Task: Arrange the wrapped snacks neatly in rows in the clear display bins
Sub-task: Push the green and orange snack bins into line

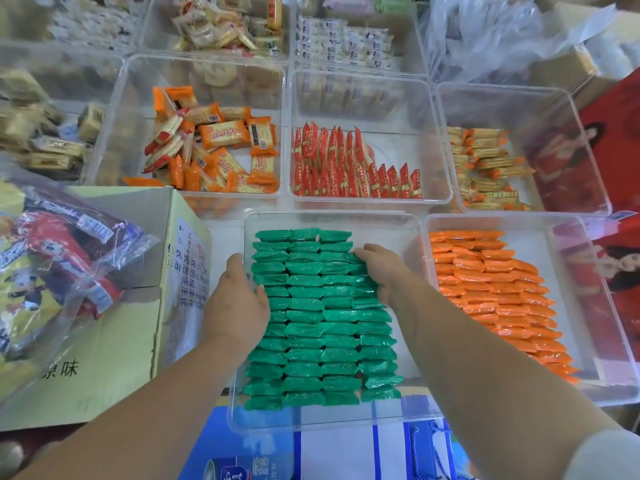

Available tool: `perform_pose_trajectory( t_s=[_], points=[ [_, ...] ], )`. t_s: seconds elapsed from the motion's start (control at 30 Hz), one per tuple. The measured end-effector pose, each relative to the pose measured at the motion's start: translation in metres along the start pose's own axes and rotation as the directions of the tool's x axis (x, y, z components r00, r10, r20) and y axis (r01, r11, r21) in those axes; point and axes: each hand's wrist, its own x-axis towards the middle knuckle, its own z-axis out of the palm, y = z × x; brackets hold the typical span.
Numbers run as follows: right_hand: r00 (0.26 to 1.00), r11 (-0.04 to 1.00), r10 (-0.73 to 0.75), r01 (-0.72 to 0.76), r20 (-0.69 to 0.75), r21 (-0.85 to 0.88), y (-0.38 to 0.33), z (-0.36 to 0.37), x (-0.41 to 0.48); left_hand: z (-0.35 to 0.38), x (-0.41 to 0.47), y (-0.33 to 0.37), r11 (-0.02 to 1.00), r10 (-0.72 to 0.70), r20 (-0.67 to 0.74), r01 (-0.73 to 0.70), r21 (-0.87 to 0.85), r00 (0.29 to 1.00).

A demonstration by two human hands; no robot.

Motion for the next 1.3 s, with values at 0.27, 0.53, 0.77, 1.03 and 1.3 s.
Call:
perform_pose_trajectory(
  t_s=[0.27, 0.53, 0.77, 1.03, 1.3],
  points=[
    [0.998, 0.995, -0.047, 0.044, -0.039, -0.085, 0.001, -0.003, 0.004, 0.002, 0.002, -0.003, 1.000, -0.001, -0.006, 0.001, -0.017, 1.000],
    [0.988, 0.946, -0.102, 0.060, -0.119, -0.318, -0.007, -0.006, -0.020, -0.001, 0.003, -0.004, 1.000, -0.006, -0.008, 0.006, 0.007, 1.000],
    [0.991, 0.985, 0.032, -0.054, -0.133, -0.167, 0.053, -0.025, -0.078, -0.003, 0.002, -0.002, 1.000, 0.001, -0.008, 0.000, 0.020, 1.000],
    [0.992, 0.974, 0.119, -0.124, -0.038, -0.190, 0.086, -0.018, -0.091, -0.001, 0.000, 0.000, 0.999, 0.026, -0.036, -0.024, 0.034, 0.999],
    [0.984, 0.983, 0.171, -0.167, 0.044, -0.082, 0.080, -0.027, -0.104, -0.002, 0.002, -0.003, 0.999, 0.020, -0.036, -0.019, 0.039, 0.999]
  ],
)
